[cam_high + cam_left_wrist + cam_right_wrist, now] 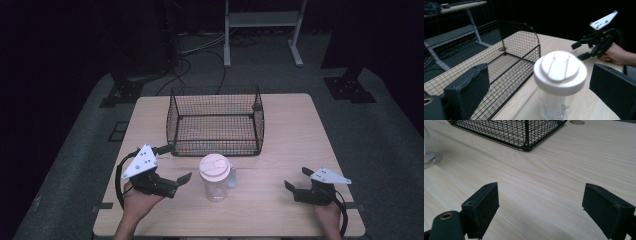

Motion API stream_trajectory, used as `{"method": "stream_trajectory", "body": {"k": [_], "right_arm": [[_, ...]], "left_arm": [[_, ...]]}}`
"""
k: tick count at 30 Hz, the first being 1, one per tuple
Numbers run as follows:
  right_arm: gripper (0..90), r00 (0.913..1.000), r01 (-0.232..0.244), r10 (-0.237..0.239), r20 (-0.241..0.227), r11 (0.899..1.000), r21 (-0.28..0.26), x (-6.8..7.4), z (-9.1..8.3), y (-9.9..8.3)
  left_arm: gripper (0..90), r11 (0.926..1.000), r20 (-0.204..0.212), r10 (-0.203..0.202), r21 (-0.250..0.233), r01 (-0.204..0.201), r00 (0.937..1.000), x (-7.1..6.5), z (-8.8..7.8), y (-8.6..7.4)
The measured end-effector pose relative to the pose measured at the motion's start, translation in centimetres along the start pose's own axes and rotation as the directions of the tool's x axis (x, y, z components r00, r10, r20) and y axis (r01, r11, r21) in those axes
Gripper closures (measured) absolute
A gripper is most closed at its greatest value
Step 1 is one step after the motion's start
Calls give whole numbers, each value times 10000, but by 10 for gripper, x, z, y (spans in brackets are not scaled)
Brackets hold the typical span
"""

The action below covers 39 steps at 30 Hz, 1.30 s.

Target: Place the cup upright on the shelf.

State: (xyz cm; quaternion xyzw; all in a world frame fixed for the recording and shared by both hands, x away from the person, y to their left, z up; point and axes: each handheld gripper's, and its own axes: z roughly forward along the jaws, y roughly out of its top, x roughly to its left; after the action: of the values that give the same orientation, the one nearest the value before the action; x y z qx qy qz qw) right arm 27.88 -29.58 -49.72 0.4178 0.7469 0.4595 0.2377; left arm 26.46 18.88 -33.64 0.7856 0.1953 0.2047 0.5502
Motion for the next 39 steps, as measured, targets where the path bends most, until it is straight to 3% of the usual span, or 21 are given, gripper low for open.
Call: {"method": "stream_trajectory", "body": {"k": [2,6,16,39], "right_arm": [[129,10000,2,-2,-2,10000,-3,0,0,0],[129,10000,19,-19,-2,10000,1,0,0,0],[129,10000,23,-23,-16,10000,2,0,0,0],[129,10000,45,-45,-38,10000,-2,0,0,0]], "left_arm": [[20,10000,47,47,-1,-47,10000,-1,0,2],[20,10000,614,38,31,-40,9981,-4,2,11],[20,9986,1178,341,357,-386,9924,-10,11,23],[12,9871,1809,538,1389,-797,9820,-18,31,24]]}}
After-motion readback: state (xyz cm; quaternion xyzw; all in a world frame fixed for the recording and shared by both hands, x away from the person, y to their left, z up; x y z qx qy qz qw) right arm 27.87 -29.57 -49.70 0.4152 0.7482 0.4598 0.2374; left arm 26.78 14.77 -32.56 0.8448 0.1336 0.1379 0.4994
